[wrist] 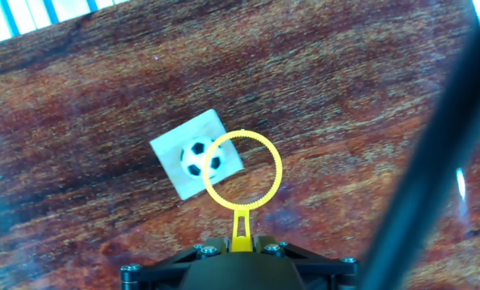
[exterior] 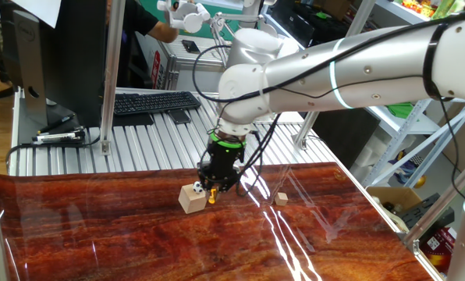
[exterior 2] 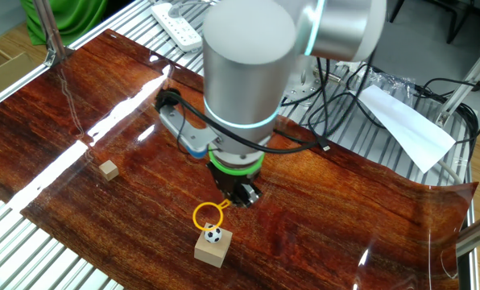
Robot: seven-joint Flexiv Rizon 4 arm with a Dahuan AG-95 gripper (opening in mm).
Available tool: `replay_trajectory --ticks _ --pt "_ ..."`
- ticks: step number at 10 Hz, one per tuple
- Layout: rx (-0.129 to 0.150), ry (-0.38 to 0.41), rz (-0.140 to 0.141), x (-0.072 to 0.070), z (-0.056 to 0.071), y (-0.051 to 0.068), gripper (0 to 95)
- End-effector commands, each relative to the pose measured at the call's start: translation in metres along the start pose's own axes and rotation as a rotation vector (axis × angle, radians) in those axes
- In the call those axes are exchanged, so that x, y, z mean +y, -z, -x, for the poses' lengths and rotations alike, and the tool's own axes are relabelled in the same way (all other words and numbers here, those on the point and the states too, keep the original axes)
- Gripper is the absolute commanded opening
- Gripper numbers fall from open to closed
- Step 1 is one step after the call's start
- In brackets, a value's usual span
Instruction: Attach the bubble ring to the ball
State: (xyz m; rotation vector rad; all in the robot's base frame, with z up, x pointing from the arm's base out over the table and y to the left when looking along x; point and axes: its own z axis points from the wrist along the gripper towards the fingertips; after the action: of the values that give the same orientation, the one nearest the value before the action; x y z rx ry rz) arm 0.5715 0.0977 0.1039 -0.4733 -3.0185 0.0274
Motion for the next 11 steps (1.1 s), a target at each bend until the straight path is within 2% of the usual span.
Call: replay_trajectory --ticks 1,4,9,10,11 --pt "-0.001 -0.007 0.001 0.0019 0.0 -0.0006 0.0" --pt "-0.002 -0.021 0.002 0.0049 0.0033 -0.0027 0.0" --pt "0.012 -0.014 -0.002 0.0039 0.0053 -0.0013 0.0" --pt "0.013 -0.005 -0.005 0.0039 0.0053 -0.0013 0.0" --pt "0.013 0.02 -0.026 0.0039 0.0053 -0.0013 0.0"
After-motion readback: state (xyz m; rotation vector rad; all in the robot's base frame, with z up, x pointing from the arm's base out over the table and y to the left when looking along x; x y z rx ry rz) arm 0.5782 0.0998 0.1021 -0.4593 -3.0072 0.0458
